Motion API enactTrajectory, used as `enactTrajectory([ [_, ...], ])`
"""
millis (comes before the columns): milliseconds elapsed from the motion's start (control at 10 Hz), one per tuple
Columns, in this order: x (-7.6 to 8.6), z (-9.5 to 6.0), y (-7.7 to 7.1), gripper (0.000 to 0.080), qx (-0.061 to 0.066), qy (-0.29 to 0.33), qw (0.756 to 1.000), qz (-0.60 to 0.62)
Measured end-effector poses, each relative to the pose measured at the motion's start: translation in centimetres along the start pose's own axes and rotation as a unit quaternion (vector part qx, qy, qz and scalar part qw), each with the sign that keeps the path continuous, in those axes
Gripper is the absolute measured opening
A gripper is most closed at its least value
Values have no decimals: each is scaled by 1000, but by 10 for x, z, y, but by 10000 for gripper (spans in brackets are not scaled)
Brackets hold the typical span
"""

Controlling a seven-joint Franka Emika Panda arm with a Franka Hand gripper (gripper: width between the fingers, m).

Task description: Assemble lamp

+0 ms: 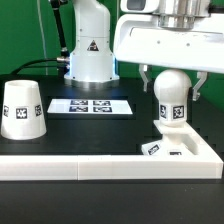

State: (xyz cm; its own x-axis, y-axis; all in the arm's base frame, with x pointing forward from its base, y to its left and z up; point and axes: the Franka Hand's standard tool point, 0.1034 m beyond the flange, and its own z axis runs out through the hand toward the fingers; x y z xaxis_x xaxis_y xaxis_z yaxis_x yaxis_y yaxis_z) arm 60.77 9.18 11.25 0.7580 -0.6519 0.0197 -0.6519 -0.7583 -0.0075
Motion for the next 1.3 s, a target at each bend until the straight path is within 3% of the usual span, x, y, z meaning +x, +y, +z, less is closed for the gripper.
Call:
enactTrajectory([
  [500,0,2,-2,577,-3,-37,977,210],
  [800,-2,2,-2,577,-4,-42,961,275],
  [900,-3,2,-3,640,-4,-42,963,266],
  [1200,-12,2,-10,697,-1,-40,979,201],
  [1300,-12,2,-11,697,10,-33,990,138],
])
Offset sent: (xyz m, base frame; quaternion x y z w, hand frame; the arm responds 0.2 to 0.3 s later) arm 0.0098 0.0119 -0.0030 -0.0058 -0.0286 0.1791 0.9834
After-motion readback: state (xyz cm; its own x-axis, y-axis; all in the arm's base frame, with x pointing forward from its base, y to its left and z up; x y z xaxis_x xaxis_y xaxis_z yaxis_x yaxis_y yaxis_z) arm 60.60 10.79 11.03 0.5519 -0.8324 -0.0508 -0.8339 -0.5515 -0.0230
